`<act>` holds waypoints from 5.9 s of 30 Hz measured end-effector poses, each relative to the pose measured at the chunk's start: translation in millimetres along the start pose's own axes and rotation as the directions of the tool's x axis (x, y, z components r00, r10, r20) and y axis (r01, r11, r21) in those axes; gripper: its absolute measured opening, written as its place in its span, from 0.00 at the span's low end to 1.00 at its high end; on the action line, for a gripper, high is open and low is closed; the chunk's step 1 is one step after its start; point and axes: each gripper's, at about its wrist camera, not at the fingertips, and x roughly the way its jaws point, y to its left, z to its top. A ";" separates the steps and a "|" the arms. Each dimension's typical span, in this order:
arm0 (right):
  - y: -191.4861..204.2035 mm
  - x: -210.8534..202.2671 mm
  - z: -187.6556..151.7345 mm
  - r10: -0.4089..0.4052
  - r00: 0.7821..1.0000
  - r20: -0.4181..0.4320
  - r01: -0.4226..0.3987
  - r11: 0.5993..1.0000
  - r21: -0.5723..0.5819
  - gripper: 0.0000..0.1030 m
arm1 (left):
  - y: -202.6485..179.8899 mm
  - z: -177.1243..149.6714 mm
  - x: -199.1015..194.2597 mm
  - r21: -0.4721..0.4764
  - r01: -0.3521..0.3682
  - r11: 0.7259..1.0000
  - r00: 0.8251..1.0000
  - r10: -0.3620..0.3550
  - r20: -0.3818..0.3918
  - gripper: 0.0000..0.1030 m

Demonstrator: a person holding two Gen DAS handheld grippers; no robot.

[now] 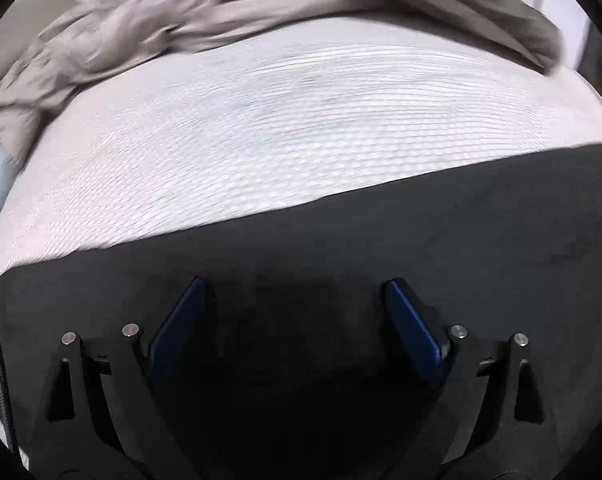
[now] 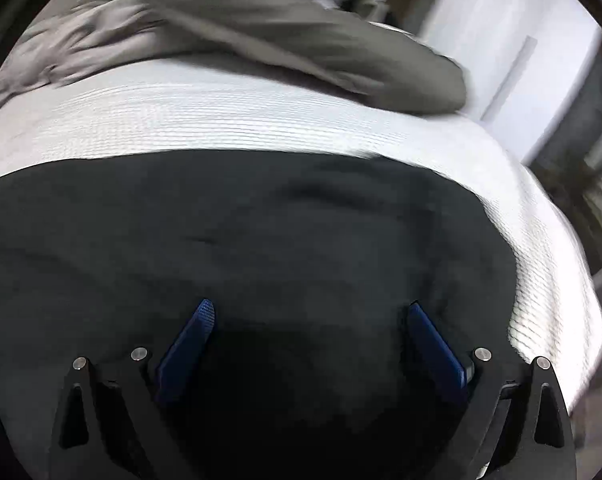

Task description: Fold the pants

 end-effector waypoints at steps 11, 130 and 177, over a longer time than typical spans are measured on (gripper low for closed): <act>46.7 -54.4 -12.7 0.135 0.988 0.068 -0.125 0.983 -0.136 0.94 | 59.6 -35.1 -63.4 -0.054 0.024 0.998 0.995 -0.018 0.097 0.81; -14.6 -113.2 -105.0 0.475 0.880 -0.012 -0.474 0.880 0.021 0.77 | -107.2 -33.4 -21.5 -0.182 0.674 0.716 0.733 -0.679 0.046 0.08; 142.1 -158.0 -88.5 0.507 0.861 0.032 -0.484 0.837 -0.257 0.46 | -116.3 -88.7 -84.9 0.299 0.456 0.838 0.876 -0.482 0.014 0.37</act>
